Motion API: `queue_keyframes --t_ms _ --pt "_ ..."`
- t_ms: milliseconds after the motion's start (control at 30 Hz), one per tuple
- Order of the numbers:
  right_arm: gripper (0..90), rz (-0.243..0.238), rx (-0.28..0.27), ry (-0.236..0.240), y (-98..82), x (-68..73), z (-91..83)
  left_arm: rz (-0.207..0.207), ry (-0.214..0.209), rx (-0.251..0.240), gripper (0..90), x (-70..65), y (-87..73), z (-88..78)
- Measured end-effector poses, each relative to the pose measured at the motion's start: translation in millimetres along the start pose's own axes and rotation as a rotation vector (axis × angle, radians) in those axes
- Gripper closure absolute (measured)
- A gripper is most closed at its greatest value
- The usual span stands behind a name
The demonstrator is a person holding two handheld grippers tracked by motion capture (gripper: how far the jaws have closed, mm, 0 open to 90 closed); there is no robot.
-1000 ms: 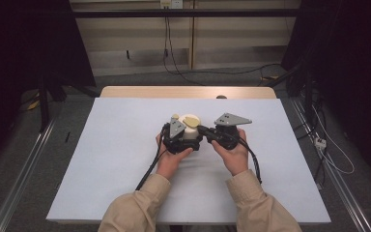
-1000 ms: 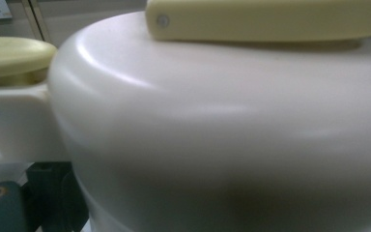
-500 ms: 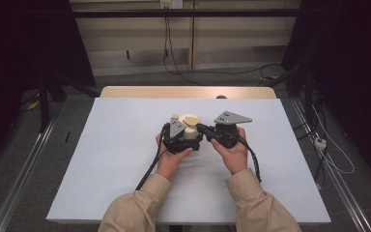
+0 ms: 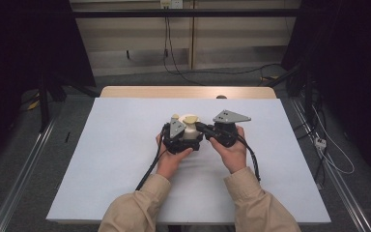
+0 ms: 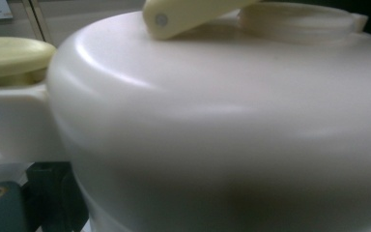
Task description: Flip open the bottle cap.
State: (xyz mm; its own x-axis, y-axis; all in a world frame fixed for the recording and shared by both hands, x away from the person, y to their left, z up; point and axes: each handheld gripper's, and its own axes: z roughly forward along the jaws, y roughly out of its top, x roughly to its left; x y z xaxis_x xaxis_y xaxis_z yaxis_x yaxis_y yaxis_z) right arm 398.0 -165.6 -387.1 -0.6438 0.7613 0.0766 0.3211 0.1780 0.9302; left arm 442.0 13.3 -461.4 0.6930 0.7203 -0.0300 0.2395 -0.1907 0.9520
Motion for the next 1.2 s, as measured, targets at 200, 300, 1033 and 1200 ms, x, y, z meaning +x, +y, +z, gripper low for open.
queue_keyframes --t_ms 200,300,1033,1200 --pt "90.0 -0.001 -0.003 0.006 0.5 0.5 1.7 0.0 0.0 0.0 5.0 0.0 0.0 0.0" --pt "90.0 -0.003 -0.003 0.006 0.6 0.3 1.7 0.0 0.0 0.0 5.0 -0.1 0.0 0.0" --pt "90.0 -0.017 -0.015 0.012 6.8 2.1 4.7 -0.001 0.002 -0.001 5.0 -0.6 0.0 0.3" --pt "90.0 -0.016 -0.02 0.018 8.0 1.6 6.1 0.001 0.002 0.0 5.0 -0.5 0.0 0.2"
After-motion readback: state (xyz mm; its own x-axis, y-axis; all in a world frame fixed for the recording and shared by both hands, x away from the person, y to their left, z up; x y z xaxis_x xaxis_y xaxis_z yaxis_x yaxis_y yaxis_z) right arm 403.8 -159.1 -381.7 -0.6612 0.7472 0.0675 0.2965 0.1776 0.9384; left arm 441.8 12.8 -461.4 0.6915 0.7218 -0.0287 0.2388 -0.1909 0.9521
